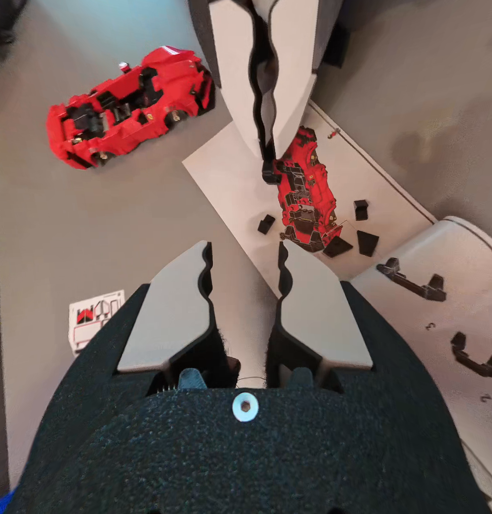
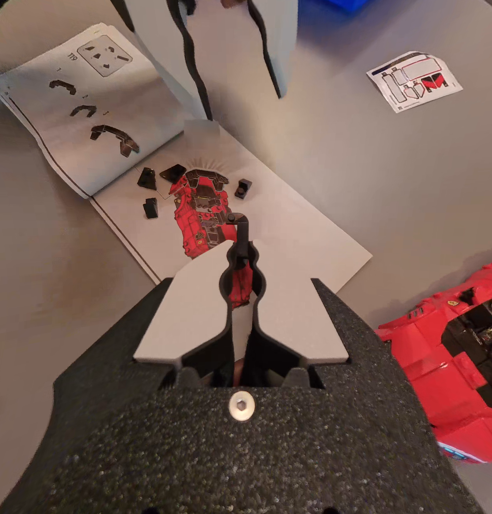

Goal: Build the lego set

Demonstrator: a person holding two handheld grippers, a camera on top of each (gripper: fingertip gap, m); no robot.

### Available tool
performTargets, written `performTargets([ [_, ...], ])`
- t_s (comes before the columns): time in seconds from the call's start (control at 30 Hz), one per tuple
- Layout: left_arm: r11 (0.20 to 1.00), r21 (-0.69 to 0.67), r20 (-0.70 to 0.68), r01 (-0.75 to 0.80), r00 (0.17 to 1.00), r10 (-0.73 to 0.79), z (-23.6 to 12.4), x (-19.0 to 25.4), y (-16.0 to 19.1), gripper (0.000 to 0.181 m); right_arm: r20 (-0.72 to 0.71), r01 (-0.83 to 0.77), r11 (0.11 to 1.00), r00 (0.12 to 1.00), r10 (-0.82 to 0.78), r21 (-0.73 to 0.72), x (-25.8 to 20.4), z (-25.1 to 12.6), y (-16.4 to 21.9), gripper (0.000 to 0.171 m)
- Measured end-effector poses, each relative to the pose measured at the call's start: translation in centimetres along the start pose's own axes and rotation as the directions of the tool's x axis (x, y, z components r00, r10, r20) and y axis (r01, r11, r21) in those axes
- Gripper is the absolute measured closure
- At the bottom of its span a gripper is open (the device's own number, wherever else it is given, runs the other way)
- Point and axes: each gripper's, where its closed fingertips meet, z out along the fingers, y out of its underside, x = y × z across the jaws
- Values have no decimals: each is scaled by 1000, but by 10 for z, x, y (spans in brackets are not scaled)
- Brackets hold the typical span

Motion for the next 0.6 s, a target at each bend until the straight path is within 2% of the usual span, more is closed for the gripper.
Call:
performTargets([
  [0.17, 1000, -11, -114, -27, 993, 26, 23, 6, 13, 134, 20, -36, 999, 999, 36, 35, 2, -5, -3, 164],
  [0.5, 998, -2, -222, 58, 973, -57, 30, 28, 17, 173, 38, -44, 999, 998, 43, 21, 0, -2, -1, 164],
  [0.6, 994, -26, -217, 109, 970, -112, 29, 33, 17, 177, 36, -44, 999, 998, 43, 14, 0, -2, 0, 163],
])
